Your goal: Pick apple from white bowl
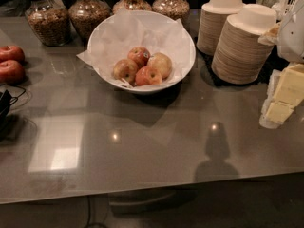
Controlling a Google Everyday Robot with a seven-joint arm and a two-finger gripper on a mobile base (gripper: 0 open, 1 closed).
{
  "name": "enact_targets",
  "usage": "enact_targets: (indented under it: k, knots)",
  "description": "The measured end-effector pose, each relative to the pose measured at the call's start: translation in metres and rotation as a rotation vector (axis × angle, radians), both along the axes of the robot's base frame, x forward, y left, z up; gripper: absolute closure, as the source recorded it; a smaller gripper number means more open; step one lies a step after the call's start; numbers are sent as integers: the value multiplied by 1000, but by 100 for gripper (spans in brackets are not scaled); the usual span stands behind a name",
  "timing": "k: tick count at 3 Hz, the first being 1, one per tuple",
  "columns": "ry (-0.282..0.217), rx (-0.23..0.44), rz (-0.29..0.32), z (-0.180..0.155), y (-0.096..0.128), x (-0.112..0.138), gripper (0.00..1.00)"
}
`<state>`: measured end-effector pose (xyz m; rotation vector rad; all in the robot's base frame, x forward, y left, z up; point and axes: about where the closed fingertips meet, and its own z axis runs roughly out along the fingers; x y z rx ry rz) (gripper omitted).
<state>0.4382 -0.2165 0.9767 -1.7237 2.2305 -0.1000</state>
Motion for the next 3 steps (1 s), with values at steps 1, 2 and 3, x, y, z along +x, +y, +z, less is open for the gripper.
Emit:
enact_targets:
  k: [1,2,3]
  knots:
    - [0,0,0,0,0,0,0]
    - [-11,28,39,0,11,15,0]
    - [-37,47,108,0,44,45,0]
